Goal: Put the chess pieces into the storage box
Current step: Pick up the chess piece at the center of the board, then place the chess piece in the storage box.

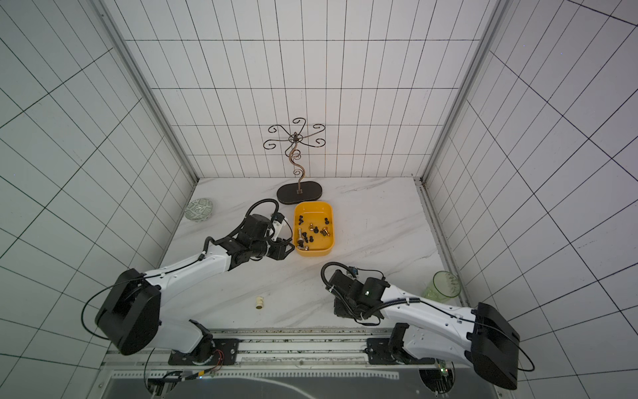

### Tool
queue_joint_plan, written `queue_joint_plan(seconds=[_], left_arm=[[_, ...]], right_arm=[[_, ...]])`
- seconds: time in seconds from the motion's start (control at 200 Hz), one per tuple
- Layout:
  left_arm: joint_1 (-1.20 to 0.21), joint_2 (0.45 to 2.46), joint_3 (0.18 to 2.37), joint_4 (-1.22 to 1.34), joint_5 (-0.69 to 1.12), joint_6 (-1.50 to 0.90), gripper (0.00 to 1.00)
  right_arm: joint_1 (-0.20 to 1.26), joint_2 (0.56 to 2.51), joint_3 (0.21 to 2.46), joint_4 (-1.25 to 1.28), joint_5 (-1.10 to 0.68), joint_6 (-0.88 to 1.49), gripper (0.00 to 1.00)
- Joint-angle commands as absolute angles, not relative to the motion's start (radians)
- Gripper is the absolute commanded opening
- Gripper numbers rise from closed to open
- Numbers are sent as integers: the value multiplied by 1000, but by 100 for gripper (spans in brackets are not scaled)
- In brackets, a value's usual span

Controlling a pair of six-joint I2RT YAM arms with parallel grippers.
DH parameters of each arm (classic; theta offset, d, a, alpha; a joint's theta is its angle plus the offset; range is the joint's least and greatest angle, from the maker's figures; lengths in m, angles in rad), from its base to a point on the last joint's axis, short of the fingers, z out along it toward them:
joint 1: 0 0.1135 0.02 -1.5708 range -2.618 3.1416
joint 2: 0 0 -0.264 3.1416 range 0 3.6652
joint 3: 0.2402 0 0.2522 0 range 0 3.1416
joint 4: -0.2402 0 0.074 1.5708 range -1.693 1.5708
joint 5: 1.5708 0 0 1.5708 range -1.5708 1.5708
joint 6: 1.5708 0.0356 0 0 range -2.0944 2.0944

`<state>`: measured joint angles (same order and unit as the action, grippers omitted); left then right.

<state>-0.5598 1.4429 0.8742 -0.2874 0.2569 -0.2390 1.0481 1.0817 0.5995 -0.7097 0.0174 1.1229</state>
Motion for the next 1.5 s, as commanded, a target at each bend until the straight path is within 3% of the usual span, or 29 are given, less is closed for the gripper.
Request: queue_joint_plan(seconds=[0.0,0.66,0.87,1.174,1.494], left_arm=[[-558,1419,858,-264,266,-245,51],[-558,1410,851,-268,264,-244,51],[-558,1397,874,-300,247,-229,51],[-556,1355,893,-346,218,-226,51],[-557,1300,856,-366,199,-260,51]], right_arm=[[1055,1102,545,-699,16,1119,32],[1047,1109,573,-695,29,1092,8],[881,1127,787,-708,45,881,8],[569,1457,1269,-583,-54,420,7],[477,1884,1624,-537,-143,254,7]])
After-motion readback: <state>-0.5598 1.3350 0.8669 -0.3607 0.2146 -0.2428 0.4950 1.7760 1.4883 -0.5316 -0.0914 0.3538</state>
